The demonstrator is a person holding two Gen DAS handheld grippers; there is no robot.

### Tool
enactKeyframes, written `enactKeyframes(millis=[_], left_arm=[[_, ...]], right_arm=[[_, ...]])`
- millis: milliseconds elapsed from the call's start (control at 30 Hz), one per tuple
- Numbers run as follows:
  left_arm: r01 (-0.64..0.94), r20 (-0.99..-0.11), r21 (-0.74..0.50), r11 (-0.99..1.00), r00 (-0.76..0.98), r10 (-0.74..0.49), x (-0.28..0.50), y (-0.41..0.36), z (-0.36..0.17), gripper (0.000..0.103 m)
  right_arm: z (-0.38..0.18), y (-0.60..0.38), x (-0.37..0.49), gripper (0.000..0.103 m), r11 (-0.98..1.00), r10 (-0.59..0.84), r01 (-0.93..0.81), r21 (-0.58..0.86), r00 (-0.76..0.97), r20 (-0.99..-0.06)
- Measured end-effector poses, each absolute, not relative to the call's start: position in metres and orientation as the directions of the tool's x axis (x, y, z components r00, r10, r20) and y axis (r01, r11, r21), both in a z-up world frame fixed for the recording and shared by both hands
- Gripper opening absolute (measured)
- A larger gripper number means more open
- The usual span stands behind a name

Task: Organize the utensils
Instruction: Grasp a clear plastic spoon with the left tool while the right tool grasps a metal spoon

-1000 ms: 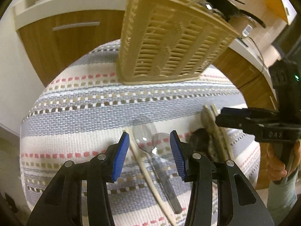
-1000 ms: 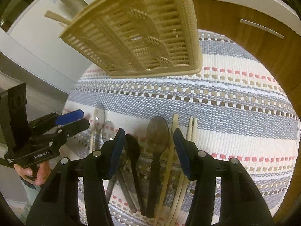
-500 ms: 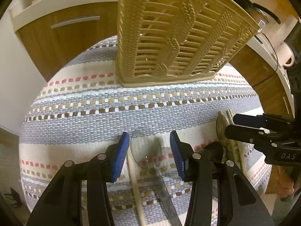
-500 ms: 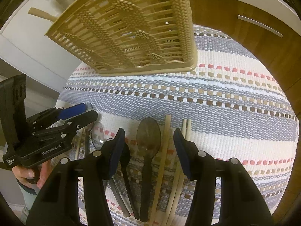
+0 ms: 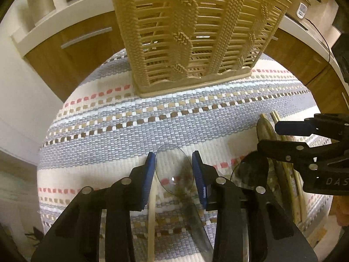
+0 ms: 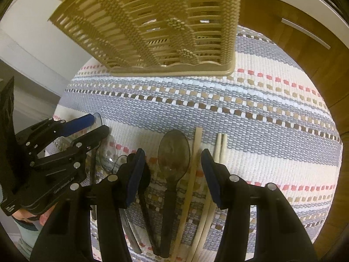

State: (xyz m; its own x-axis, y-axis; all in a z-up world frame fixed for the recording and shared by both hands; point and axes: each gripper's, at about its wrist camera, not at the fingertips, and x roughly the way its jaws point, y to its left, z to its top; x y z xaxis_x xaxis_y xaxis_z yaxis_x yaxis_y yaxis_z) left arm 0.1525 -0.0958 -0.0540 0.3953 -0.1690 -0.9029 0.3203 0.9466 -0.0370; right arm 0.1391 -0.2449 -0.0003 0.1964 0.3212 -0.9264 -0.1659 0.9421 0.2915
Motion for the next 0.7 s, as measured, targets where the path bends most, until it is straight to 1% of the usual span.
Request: enactKeyframes(millis=[67, 133, 300, 467, 600, 700], left_arm=[[0.320, -0.901, -0.036, 0.947, 0.399, -0.170, 0.150, -0.098, -0.055, 0.033], [0.322, -0.899, -0.037, 0.946, 0.402, -0.172, 0.148, -0.098, -0.055, 0.032], [0.331, -0.895, -0.055, 0.942, 0.402, -0.193, 0.144, -0.102, -0.055, 0.032], [0.330, -0.891, -0.082, 0.940, 0.398, -0.218, 0.142, -0.092, -0.056, 0.032], [0.340, -0.888, -0.093, 0.936, 0.397, -0.232, 0.139, -0.079, -0.055, 0.032], [0.349, -0.887, -0.094, 0.932, 0.397, -0.238, 0.139, -0.074, -0.055, 0.032]], right_arm=[[-0.002, -0.236, 0.138, 0.041, 0.948, 0.300, -0.171, 0.270, 0.189, -0.935], [-0.005, -0.228, 0.136, 0.037, 0.951, 0.286, -0.175, 0.255, 0.181, -0.941], [-0.010, -0.211, 0.137, 0.037, 0.961, 0.242, -0.178, 0.211, 0.176, -0.954], [-0.008, -0.212, 0.144, 0.037, 0.959, 0.271, -0.137, 0.249, 0.176, -0.946], [-0.004, -0.218, 0.139, 0.037, 0.960, 0.266, -0.140, 0.243, 0.185, -0.946], [-0.003, -0.215, 0.133, 0.037, 0.961, 0.247, -0.173, 0.217, 0.176, -0.953]])
